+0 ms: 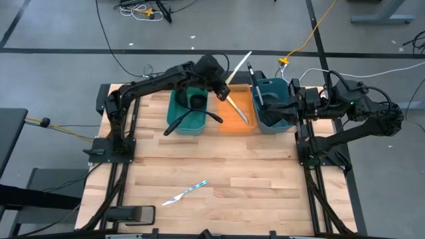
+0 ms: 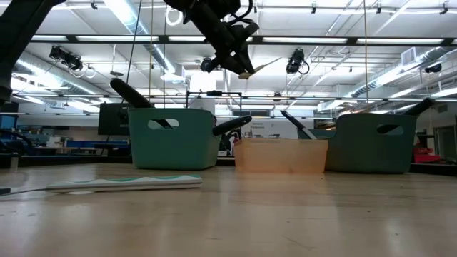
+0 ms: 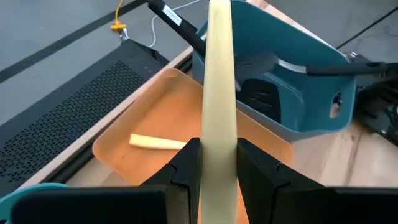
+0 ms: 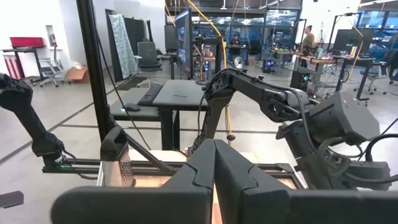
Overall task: Pick & Place Kitchen Items
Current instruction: Put the yellow table knife into the orange bin, then put the white patterned table knife into the orange bin
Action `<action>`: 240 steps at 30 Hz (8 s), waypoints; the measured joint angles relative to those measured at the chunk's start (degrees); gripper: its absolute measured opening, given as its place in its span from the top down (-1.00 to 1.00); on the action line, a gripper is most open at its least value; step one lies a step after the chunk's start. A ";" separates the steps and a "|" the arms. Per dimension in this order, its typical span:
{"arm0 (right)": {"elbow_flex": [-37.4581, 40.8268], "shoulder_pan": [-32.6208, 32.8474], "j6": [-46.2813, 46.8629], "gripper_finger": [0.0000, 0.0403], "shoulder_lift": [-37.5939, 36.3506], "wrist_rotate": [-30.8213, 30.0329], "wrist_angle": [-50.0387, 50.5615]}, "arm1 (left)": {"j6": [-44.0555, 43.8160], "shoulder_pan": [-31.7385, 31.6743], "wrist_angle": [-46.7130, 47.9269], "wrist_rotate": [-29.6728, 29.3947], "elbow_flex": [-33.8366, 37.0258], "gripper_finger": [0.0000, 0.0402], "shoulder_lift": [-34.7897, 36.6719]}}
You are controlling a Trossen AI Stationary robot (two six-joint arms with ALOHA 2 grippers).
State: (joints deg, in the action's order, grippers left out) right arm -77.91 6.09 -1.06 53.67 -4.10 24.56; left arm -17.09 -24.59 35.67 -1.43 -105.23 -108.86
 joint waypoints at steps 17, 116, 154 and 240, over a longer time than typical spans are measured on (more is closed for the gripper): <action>0.00 0.02 -0.11 0.96 0.00 0.00 -0.02 | -1.23 -0.16 2.50 -1.78 1.85 0.57 0.00; 0.03 0.02 -0.81 0.96 0.00 0.02 0.11 | -18.45 5.26 -0.71 1.38 2.96 0.57 -14.08; -0.02 0.02 -0.92 0.96 0.00 0.02 0.42 | -20.35 4.27 -3.14 3.98 3.02 0.57 -17.81; 0.00 0.00 -0.11 0.96 0.00 0.44 0.37 | -13.51 5.00 -4.05 1.21 2.91 0.48 -9.90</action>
State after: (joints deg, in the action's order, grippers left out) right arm -77.91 6.09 -1.17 53.67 -3.66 24.93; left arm -30.60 -19.59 31.62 -0.23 -102.32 -118.76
